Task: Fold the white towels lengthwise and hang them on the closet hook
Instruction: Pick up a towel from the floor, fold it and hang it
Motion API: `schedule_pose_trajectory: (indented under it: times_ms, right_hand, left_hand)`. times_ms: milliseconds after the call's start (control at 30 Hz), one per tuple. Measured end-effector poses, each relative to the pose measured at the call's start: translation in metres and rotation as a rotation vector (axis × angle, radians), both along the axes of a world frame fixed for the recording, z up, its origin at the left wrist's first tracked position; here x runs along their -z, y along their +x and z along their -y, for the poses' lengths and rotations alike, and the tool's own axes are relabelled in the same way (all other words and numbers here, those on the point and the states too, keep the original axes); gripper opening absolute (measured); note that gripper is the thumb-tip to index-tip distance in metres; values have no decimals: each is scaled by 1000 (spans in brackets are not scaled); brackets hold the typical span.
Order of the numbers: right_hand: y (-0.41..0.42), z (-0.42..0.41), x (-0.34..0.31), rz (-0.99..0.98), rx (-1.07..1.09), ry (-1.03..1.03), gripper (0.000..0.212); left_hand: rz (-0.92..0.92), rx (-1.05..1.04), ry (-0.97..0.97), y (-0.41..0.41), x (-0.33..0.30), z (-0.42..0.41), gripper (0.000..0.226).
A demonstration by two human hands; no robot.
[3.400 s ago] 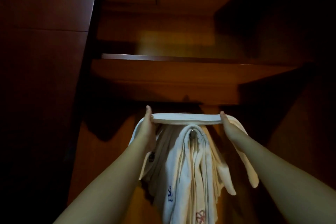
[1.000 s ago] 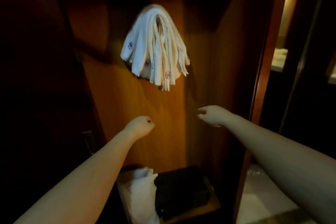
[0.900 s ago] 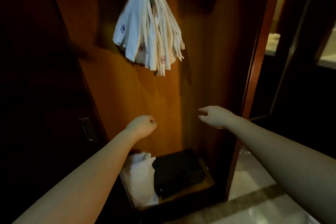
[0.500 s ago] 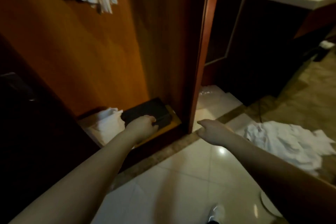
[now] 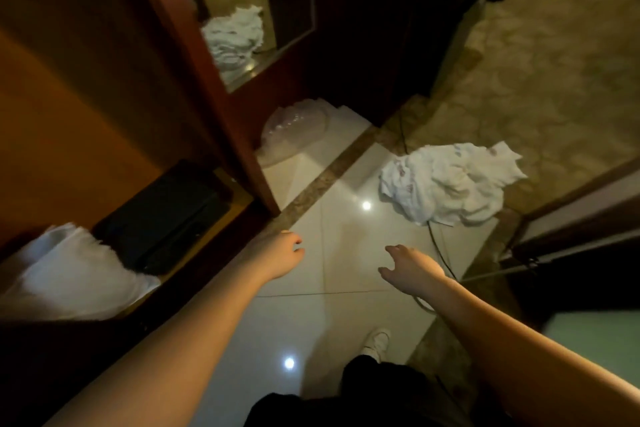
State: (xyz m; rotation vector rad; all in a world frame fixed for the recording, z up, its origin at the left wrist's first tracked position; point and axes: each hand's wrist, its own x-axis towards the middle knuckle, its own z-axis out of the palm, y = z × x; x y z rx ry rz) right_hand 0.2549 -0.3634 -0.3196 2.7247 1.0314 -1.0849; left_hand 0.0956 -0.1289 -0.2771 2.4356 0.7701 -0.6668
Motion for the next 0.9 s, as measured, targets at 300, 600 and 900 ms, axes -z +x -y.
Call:
schedule_pose_trajectory:
  times_ms: [300, 600, 900]
  right_hand:
    - [151, 75, 36, -31, 231, -146, 55]
    - [291, 66, 94, -86, 471, -152, 53]
    - [405, 42, 176, -212, 631, -253, 53]
  left_hand:
    - [-75, 202, -27, 187, 67, 40, 40]
    - [-143, 350, -16, 375, 138, 28, 35]
    - [-243, 529, -58, 553, 223, -12, 34]
